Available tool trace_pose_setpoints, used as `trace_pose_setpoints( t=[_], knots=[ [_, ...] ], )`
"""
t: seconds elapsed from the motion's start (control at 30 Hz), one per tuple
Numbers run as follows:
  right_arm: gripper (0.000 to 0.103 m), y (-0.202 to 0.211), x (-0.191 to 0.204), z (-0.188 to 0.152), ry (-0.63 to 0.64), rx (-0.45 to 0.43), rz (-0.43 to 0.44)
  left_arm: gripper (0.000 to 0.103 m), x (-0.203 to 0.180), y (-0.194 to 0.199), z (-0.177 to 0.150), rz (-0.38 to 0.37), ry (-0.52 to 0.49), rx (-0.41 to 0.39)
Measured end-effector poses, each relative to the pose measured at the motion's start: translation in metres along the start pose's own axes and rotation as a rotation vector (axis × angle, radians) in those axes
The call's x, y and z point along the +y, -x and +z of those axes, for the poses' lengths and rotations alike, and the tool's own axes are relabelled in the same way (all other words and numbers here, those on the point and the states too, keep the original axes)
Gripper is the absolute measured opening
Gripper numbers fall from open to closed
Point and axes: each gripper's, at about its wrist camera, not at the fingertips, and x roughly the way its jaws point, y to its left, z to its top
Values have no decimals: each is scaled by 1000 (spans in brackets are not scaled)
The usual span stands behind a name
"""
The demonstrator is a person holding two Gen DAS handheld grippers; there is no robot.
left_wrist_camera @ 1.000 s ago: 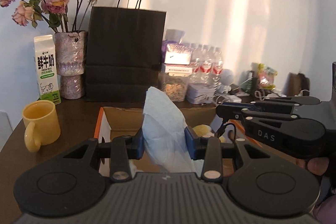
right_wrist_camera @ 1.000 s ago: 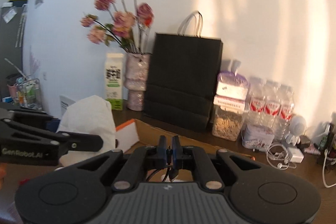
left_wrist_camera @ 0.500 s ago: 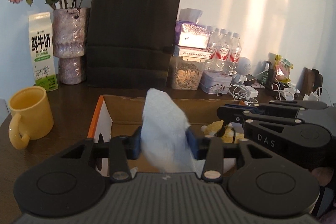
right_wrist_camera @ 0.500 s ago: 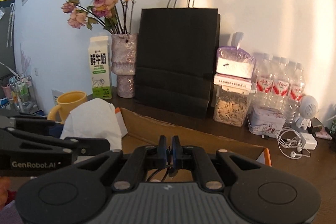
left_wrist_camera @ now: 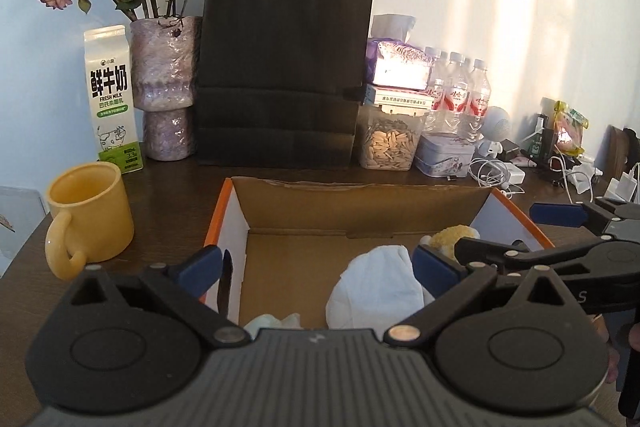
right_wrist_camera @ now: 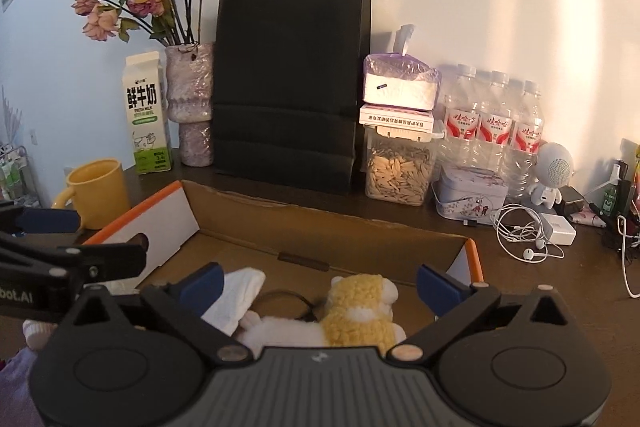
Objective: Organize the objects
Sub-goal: 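Open both grippers to drop the cloth and cable into the box, then move both grippers back toward the remaining items on the table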
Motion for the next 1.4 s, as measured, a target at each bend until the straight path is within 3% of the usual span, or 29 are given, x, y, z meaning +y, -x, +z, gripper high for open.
trace_pose_setpoints(
  t=[0.43, 0.8, 1.17, 1.4],
  knots=[
    [103, 36, 6, 0, 12, -34, 2, 103, -7, 33, -2, 0, -15, -32],
    [103, 86, 13, -12, 20, -65, 12, 103, -11, 89, -17, -19, -38, -81],
    [103, 142, 29, -53, 59, -78, 57, 103, -7, 139, -67, -51, -86, -59],
    [103, 171, 46, -93, 56, -55, 100, 103, 5, 172, -115, -64, -40, -37]
  ],
)
